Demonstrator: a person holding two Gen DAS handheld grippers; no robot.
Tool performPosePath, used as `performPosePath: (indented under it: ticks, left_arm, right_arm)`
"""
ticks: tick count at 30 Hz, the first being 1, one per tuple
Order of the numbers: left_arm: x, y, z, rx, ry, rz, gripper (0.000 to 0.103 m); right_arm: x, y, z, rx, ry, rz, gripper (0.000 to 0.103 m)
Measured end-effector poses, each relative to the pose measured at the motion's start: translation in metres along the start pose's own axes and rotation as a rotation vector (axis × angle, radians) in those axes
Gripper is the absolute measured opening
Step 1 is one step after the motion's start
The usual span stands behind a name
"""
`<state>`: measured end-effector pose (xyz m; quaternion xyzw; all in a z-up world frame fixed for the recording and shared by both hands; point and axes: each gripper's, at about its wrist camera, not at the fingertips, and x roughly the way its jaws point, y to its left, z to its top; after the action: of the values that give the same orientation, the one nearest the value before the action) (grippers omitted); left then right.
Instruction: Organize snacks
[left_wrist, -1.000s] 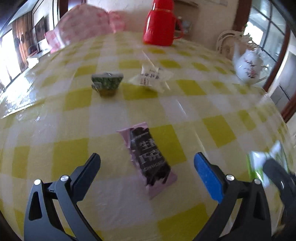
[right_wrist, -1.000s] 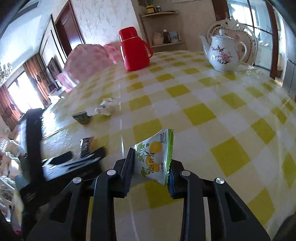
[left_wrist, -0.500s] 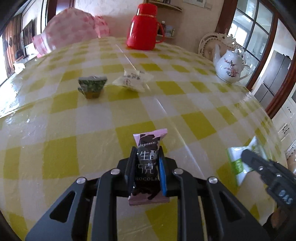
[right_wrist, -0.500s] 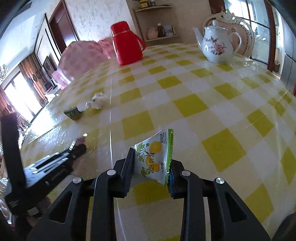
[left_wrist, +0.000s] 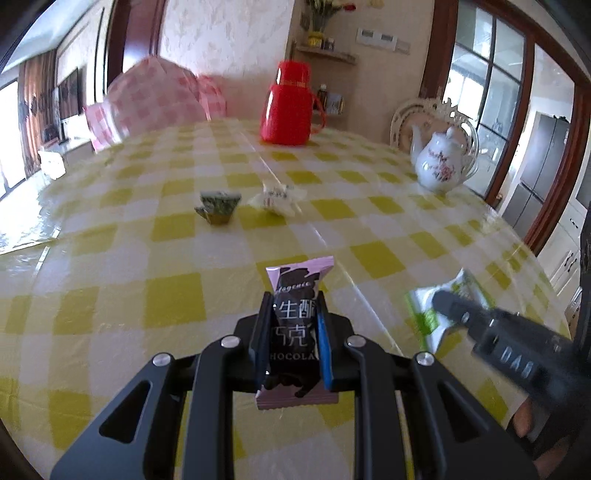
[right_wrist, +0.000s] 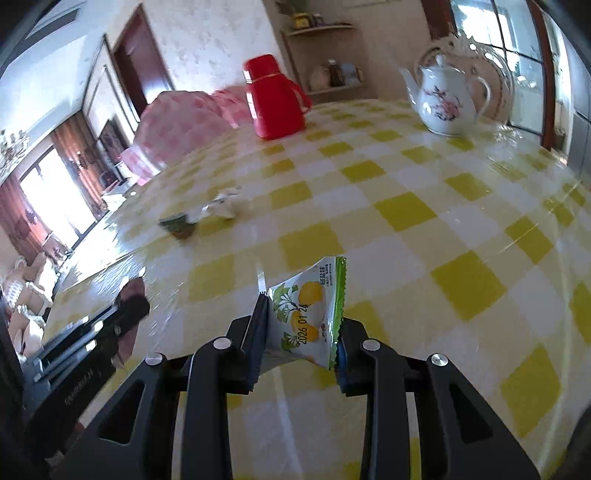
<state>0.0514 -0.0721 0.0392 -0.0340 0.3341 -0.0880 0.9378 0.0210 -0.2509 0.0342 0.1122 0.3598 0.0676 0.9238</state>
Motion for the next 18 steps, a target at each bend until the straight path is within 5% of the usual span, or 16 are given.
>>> performPosePath:
  ticks: [18]
  left_arm:
    - [-0.14,0.021,-0.064,-0.09,-0.255,-0.026,0.022]
  right_arm:
    - [-0.127,0.051,-0.095,-0.033,-0.193,0.092,0.031]
